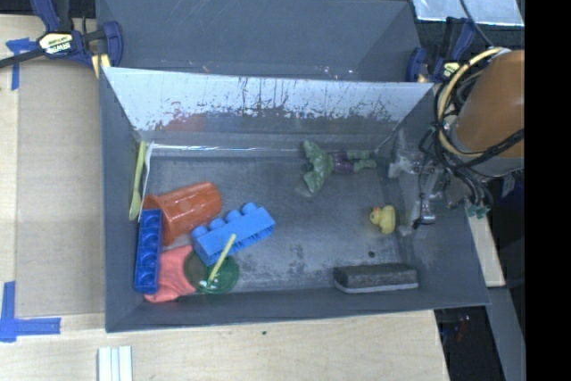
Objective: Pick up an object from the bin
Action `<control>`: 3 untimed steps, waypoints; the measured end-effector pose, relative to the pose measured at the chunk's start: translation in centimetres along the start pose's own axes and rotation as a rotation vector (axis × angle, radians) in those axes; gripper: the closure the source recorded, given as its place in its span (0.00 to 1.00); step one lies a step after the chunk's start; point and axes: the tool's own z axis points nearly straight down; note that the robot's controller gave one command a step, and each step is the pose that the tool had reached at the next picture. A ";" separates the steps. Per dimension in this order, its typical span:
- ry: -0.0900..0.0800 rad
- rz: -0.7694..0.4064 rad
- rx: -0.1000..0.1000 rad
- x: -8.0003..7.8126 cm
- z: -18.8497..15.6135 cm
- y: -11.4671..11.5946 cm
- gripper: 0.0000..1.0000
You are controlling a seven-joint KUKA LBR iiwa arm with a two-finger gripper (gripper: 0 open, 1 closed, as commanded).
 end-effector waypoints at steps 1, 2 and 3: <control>-0.005 0.195 0.000 -0.2 3.6 -0.2 0.00; -0.011 0.088 0.003 0.8 5.2 0.4 1.00; -0.011 0.088 0.003 0.8 5.2 0.4 1.00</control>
Offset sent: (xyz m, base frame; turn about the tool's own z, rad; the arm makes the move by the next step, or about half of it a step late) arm -0.0099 0.0063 -0.0545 0.0870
